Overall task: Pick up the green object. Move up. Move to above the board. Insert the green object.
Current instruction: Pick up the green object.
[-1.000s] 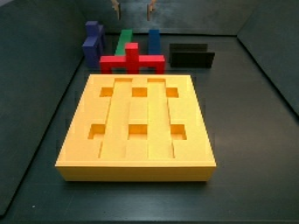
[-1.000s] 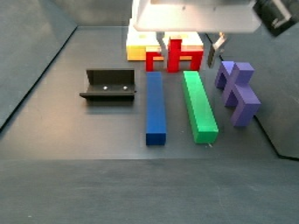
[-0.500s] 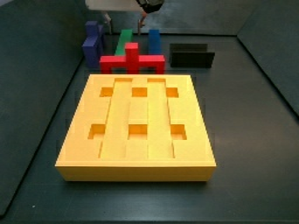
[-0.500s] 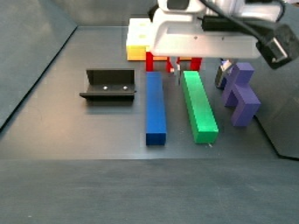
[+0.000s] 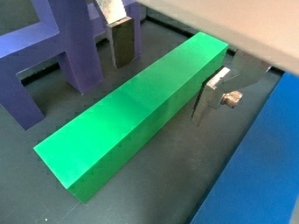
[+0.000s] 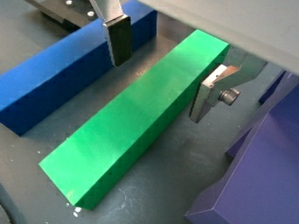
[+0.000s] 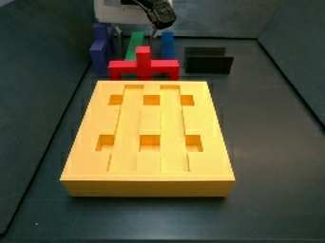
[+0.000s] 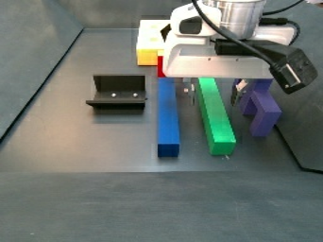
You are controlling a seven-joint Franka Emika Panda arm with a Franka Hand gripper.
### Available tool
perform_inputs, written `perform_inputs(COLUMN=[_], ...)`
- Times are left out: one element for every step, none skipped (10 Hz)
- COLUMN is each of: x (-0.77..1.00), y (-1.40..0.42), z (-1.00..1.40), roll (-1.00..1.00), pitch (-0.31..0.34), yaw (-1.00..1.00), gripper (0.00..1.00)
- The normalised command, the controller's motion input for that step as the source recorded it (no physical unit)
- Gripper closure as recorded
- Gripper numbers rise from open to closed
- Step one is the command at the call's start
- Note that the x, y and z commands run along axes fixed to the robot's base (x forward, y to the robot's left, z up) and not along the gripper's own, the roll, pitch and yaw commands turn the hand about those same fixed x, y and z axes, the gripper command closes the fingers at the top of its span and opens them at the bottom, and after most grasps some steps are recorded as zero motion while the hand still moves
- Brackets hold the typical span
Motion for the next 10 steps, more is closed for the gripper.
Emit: perform_inputs(x=[0.0,0.0,0.02,0.08,0.06,0.03,0.12,0.21,0.13,0.01], y=[0.17,0.21,0.09,0.14,0.37,0.43,0.34,0.1,-0.04,-0.1], z=[0.15,0.07,0.0,-0.1,-0.22,-0.24,-0.2,-0.15,-0.13,-0.09], roll=[-0.1,-0.09,-0.05,-0.03,-0.05,-0.04,-0.04,-0.05,-0.03,-0.03], pitch=[0.023,0.043,0.017,0.034,0.081,0.109,0.104,0.067,0.016,0.0], yaw=[-0.09,-0.17,-0.1,-0.16,-0.23,-0.23,-0.11,0.0,0.05,0.12], gripper=[0.0,0.0,0.0,0.0,0.0,0.0,0.0,0.0,0.0,0.0])
